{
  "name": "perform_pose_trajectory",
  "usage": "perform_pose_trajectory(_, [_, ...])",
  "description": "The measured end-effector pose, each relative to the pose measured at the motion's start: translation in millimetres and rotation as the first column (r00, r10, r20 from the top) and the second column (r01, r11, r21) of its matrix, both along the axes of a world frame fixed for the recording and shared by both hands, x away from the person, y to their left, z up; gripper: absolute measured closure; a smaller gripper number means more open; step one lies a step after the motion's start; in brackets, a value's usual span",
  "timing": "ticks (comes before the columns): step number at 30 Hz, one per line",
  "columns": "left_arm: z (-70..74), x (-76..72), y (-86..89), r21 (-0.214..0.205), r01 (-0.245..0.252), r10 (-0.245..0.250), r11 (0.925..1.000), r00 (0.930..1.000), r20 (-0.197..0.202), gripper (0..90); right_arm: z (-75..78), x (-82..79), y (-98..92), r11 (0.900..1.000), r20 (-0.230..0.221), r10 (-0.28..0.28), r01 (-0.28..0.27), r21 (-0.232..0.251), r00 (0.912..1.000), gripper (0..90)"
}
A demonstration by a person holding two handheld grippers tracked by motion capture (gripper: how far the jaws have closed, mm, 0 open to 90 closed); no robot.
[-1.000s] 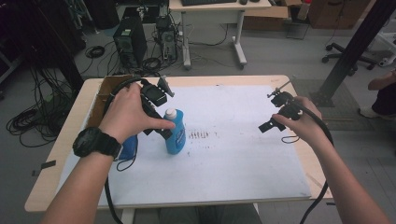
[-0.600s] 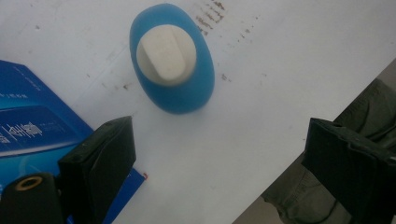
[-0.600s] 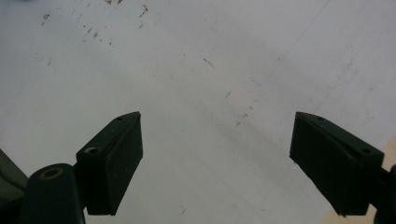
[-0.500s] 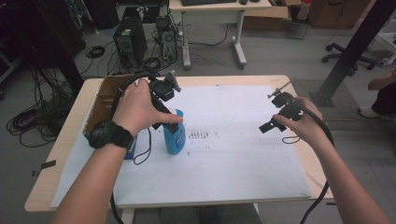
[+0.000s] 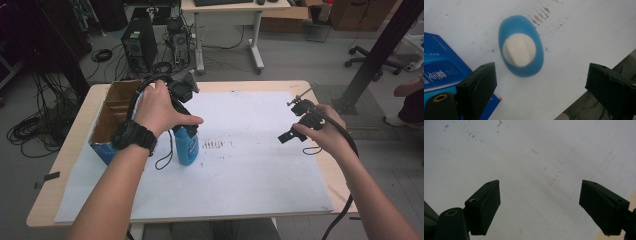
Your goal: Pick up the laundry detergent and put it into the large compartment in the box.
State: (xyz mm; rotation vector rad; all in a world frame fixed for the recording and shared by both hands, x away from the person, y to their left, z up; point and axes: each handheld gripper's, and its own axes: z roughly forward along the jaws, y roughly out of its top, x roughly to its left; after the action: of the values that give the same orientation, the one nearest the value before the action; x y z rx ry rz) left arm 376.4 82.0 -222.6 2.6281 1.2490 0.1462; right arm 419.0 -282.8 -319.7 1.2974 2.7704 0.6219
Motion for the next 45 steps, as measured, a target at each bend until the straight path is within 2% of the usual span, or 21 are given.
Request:
perform_pose_trajectory(12, [-3.2, 8.1, -5.0, -0.001, -0.066, 0.066, 0.9978, 0.9978, 0.002, 11.0, -0.8, -0.6, -1.4, 1.0000, -0.001, 0.000, 0.000, -0.001, 1.0000, 17.3])
perform_pose_trajectory(21, [-9.3, 11.9, -8.9, -0.003, -0.139, 0.139, 0.9903, 0.9902, 0.012, 11.5, -1.9, -0.8, -0.7, 1.0000, 0.000, 0.004, -0.004, 0.000, 1.0000, 17.2])
perform_pose_trajectory(29, [-16.6, 13.8, -9.8, -0.009, -0.153, 0.153, 0.9882, 0.9881, 0.013, 12.6, -4.3, -0.7, -1.6, 1.0000, -0.003, 0.003, -0.003, -0.001, 1.0000, 17.2])
perform_pose_trajectory(39, [-25.2, 15.8, -10.7, -0.002, -0.190, 0.190, 0.9818, 0.9814, 0.028, 14.6, -6.8, -0.3, -2.5, 1.0000, -0.007, 0.002, -0.002, -0.001, 1.0000, 17.3])
perform_pose_trajectory(45, [-32.6, 16.3, -10.8, -0.013, -0.215, 0.215, 0.9766, 0.9763, 0.026, 16.0, -8.3, -0.4, -2.3, 1.0000, -0.009, 0.004, -0.004, -0.001, 1.0000, 17.3])
